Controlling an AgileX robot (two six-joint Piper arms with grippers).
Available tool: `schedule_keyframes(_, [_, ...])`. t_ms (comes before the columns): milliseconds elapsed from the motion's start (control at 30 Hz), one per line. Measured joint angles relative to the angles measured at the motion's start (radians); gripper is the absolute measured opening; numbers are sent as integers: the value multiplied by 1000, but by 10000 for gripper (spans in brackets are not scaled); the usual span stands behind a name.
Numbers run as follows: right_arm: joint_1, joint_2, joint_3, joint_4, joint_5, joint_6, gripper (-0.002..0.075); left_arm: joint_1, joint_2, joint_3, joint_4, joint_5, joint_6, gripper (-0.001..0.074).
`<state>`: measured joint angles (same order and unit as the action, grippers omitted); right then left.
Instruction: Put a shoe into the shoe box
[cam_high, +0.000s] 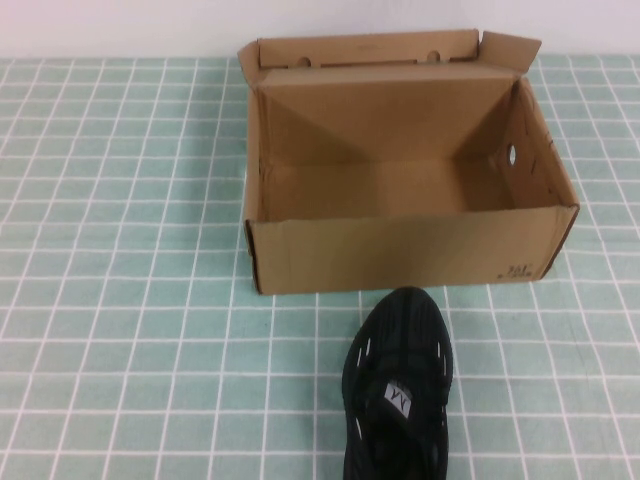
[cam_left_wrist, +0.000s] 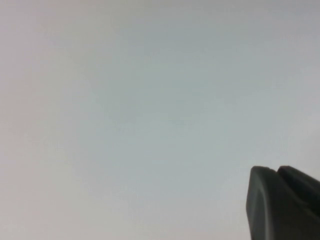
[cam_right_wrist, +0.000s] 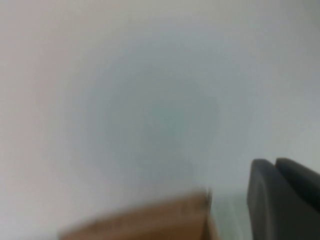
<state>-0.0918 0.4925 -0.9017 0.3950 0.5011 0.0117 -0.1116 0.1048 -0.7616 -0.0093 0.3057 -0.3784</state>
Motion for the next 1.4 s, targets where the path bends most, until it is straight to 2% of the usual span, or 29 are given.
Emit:
schedule_keyframes(100, [46,61,0,-5,134,-44,-7,0,9,0,57,123,28,-4])
schedule_keyframes(233, [62,101,2,14,200,-75,-7,0,9,0,116,179,41,-4])
schedule_keyframes(467, [65,179,2,49,364,-92,-7,0,14,-2,108,367,48,-4])
schedule_keyframes(567, [101,225,2,71,402,-159,-7,0,35,-2,104,464,48,-4])
schedule_keyframes(700, [183,299,2,170,475,-324,-7,0,78,-2,54,549,48,-4])
schedule_keyframes(900, [321,449,0,372,515,-433,-7,0,168,-2,-39,627,48,-4])
schedule_keyframes(1067, [477,569,-32,390,523,-468,6,0,242,-2,-50,678,89,-4])
schedule_keyframes(1233, [653,691,-99,269,497,-462,102,0,302,-2,-50,707,136,-4])
schedule_keyframes(1400, [760,784,-202,48,471,-387,301,0,316,-2,-50,715,169,-4])
